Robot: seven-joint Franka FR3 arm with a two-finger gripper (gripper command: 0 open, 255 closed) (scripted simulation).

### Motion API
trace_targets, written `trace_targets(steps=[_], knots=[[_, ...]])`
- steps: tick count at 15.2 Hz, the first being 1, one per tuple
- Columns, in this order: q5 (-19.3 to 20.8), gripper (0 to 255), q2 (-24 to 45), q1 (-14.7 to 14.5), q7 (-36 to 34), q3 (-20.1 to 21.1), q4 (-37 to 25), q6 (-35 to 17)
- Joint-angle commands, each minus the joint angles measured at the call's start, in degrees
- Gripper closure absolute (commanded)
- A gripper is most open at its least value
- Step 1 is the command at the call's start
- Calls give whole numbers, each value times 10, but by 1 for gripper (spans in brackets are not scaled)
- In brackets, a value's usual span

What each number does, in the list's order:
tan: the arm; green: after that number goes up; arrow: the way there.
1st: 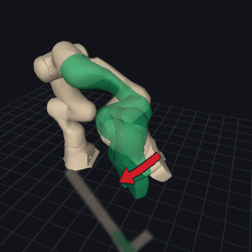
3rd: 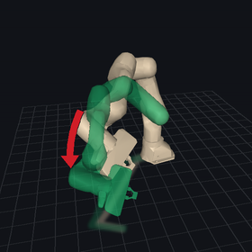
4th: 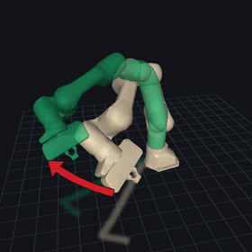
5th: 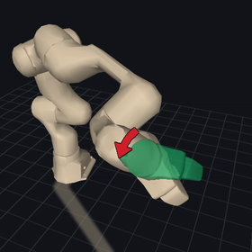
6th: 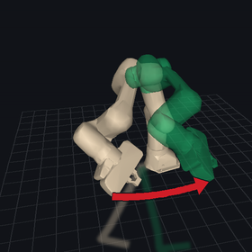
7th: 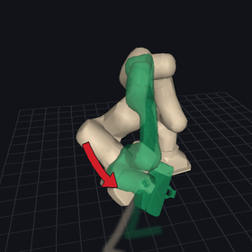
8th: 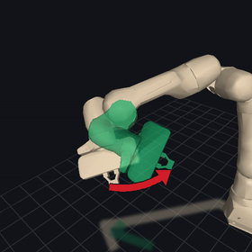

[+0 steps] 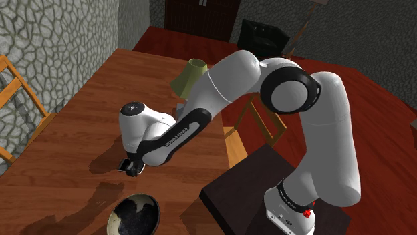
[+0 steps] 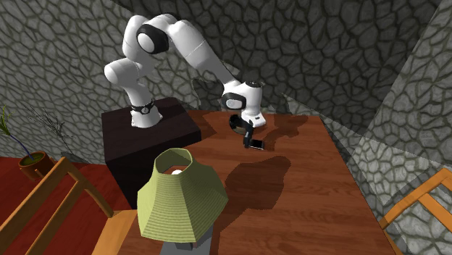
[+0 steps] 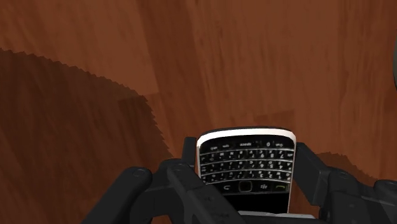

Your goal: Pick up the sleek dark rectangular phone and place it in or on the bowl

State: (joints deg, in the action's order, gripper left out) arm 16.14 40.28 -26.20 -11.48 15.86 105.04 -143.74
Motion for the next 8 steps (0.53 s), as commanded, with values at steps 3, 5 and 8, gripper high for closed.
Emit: trace_targets(steps=[3,5,8], knots=[[-8,255,-23,5,4,8,4,19],[-12,255,-35,8,7,11,7,28],[-18,255,-52,12,10,17,9,43]])
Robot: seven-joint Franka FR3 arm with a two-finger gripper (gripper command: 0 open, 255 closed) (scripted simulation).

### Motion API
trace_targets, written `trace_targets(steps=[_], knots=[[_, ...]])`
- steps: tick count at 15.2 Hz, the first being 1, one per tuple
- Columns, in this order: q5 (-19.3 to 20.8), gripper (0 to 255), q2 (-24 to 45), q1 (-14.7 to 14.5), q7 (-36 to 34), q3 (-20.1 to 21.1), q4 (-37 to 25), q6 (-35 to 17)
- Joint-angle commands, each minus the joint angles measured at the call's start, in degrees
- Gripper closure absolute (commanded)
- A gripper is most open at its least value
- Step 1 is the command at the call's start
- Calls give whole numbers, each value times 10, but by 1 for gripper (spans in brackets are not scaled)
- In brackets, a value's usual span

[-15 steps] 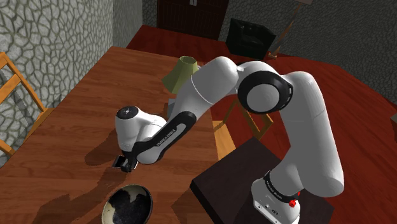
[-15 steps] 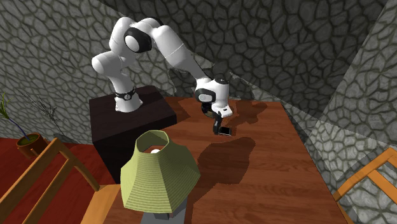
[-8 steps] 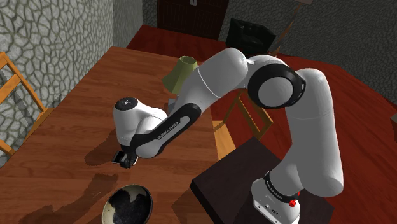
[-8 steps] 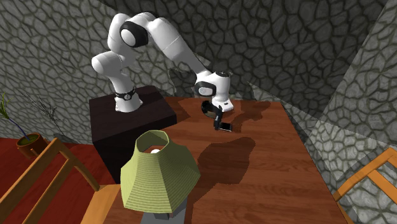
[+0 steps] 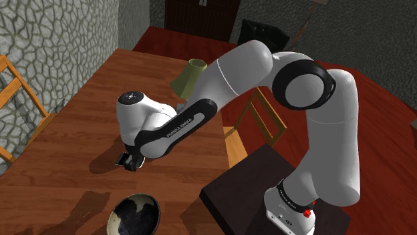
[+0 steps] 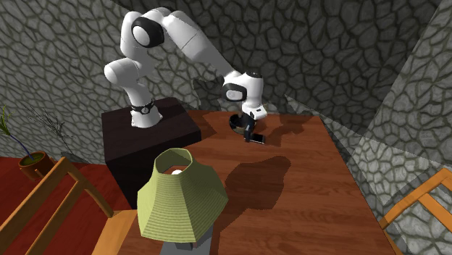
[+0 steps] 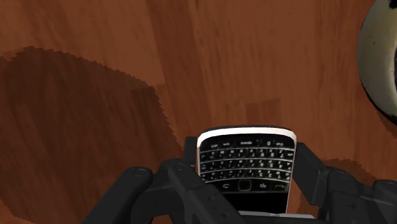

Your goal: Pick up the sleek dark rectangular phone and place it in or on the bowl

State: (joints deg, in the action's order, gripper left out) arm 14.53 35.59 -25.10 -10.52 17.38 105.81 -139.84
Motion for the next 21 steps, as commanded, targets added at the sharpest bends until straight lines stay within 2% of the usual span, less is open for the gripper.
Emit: trace_targets(steps=[1,10,21], knots=[[-4,255,-11,2,2,4,2,9],[-23,255,-58,13,14,18,1,56],[-31,255,-153,-57,-110,60,150,1]])
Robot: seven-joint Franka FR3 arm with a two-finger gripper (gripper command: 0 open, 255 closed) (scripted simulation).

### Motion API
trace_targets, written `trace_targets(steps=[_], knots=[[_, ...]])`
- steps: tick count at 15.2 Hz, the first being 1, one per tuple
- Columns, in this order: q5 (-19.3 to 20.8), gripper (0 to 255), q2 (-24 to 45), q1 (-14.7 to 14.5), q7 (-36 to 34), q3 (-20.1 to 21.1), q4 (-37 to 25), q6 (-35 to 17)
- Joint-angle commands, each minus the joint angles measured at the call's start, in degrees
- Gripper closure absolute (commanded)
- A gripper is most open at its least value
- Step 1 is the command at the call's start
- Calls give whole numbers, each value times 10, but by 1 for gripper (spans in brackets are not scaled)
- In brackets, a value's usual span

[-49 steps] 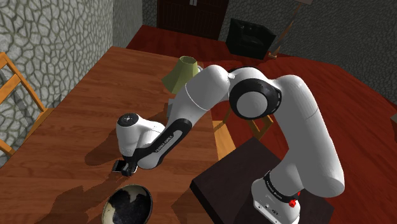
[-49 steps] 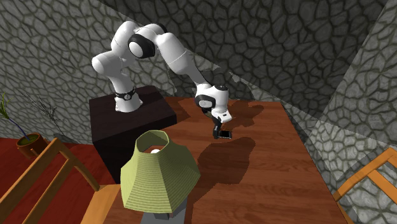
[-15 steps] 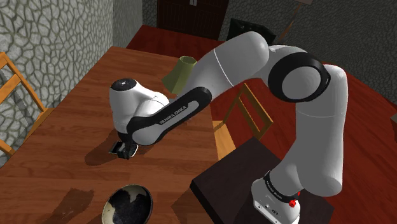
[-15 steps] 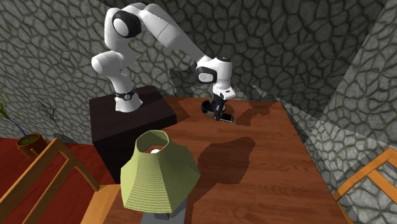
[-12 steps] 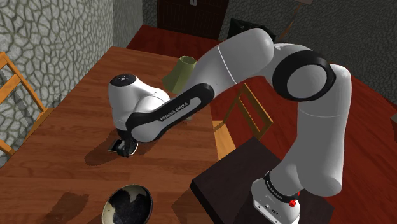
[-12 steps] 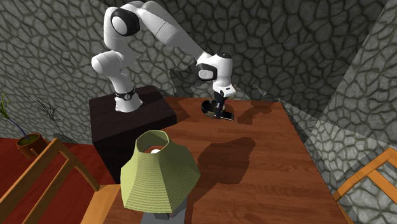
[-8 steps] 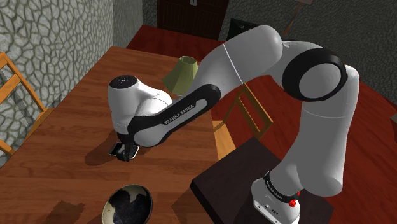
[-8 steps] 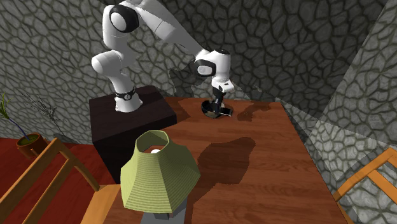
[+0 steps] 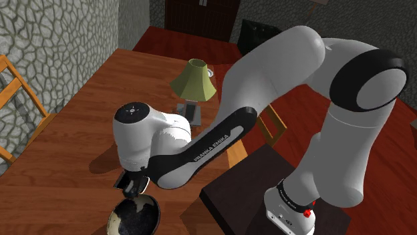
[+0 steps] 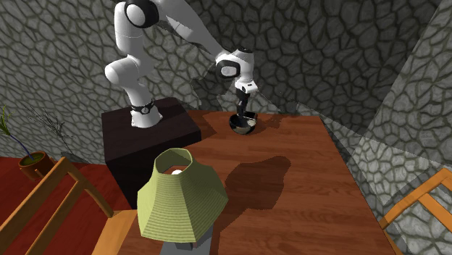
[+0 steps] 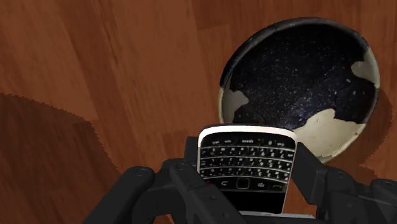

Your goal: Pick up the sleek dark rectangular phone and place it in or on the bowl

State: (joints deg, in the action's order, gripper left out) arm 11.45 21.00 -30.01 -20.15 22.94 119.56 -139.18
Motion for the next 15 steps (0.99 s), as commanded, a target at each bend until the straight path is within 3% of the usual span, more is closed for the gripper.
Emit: trace_targets(steps=[1,5,15], knots=[[-1,255,-13,-15,-26,8,22,-8],[-3,255,-36,-48,-79,26,54,-18],[44,255,29,-69,-111,-2,54,-78]])
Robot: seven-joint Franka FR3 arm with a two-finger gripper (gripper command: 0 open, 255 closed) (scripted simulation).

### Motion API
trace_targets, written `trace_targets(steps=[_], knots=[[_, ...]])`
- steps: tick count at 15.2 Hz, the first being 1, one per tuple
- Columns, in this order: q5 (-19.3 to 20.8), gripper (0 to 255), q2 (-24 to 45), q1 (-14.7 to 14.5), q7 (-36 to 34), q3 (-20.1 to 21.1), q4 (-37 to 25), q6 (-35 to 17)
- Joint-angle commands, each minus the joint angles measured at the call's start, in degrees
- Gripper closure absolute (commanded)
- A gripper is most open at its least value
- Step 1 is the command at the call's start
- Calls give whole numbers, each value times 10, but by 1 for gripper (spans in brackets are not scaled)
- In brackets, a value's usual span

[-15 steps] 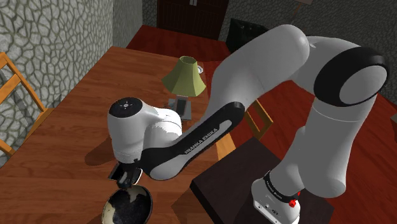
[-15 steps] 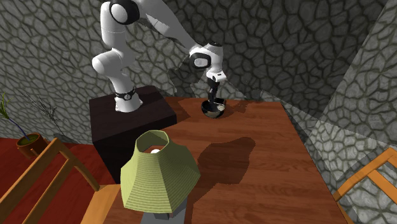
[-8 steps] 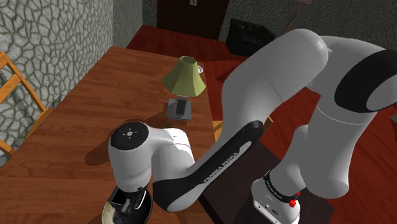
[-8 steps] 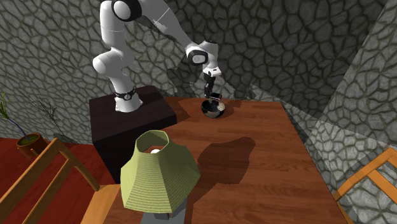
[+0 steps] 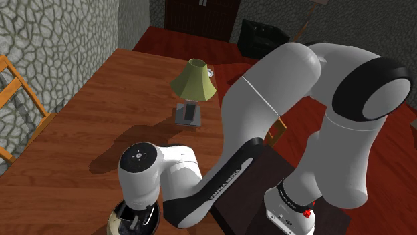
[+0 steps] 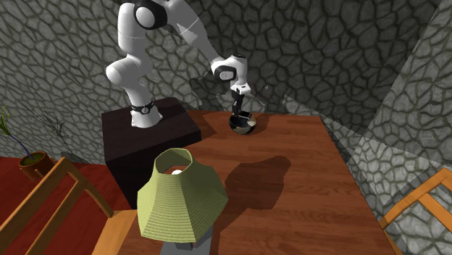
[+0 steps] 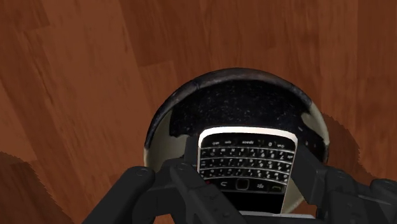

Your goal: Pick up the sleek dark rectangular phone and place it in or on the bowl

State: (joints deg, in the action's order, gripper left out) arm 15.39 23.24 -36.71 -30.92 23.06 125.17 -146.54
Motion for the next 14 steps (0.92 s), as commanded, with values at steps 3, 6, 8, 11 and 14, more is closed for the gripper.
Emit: trace_targets(steps=[3,6,8,11,14], knots=[[18,255,27,-10,-12,-13,-5,-21],[25,255,38,-15,-17,-19,-6,-30],[25,255,38,-15,-17,-19,-7,-30],[25,255,38,-15,-17,-19,-7,-30],[25,0,38,-15,-17,-19,-7,-30]])
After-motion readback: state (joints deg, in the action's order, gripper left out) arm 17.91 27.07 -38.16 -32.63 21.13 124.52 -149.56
